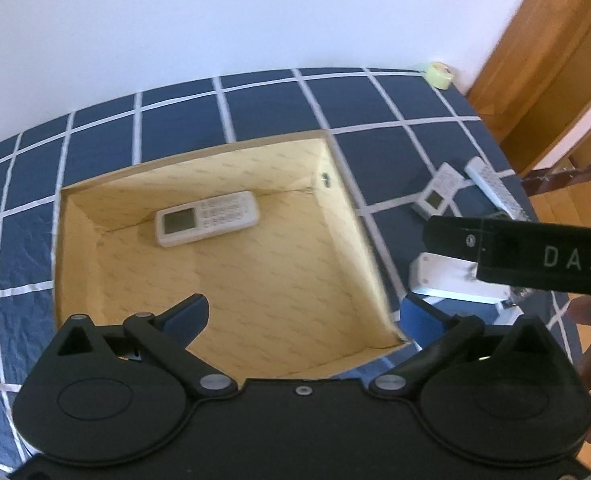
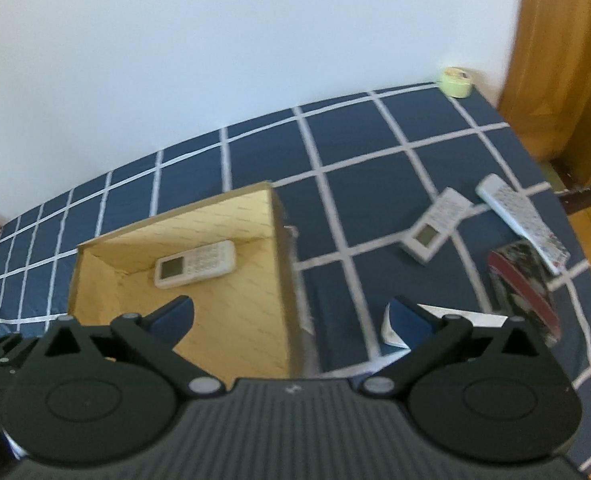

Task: Organize objects
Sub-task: 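Withdraw the right gripper from the box toward the remaining items, then move the right gripper to the white plate with metal hooks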

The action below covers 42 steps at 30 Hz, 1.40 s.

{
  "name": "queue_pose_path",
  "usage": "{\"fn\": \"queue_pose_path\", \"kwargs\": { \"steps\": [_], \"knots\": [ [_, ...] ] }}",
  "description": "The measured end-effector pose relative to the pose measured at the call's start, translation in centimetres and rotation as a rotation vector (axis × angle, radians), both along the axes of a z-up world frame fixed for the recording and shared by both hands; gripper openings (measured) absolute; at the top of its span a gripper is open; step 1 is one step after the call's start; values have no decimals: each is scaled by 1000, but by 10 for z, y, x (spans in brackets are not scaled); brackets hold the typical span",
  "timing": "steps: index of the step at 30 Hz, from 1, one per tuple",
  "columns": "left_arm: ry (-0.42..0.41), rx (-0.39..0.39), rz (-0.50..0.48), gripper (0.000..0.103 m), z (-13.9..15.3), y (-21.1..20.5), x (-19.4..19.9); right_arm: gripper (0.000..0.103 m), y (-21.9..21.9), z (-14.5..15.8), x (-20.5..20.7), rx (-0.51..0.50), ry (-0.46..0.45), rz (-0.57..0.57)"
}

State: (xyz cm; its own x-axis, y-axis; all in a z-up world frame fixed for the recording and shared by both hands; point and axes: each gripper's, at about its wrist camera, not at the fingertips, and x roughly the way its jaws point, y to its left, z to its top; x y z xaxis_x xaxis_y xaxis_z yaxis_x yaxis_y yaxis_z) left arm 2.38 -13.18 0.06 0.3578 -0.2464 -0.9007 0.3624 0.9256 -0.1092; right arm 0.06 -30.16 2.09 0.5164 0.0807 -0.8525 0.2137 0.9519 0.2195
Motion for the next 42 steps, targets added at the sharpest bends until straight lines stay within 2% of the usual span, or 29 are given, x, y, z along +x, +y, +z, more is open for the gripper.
{"fn": "queue_pose_path", "kwargs": {
  "steps": [14, 21, 28, 42],
  "knots": [
    [12, 4, -154, 103, -16, -90, -7, 103, -91, -17, -25, -15, 59, -173],
    [66, 35, -221, 103, -43, -134, -2, 103, -132, -41, -29, -2, 123, -244],
    [134, 75, -263, 103, -75, -166, 4, 103, -155, -77, -21, 43, 193, -263],
    [256, 118, -271, 103, -136, -196, 29, 100, -174, -141, 7, 116, 303, -227]
  ]
}}
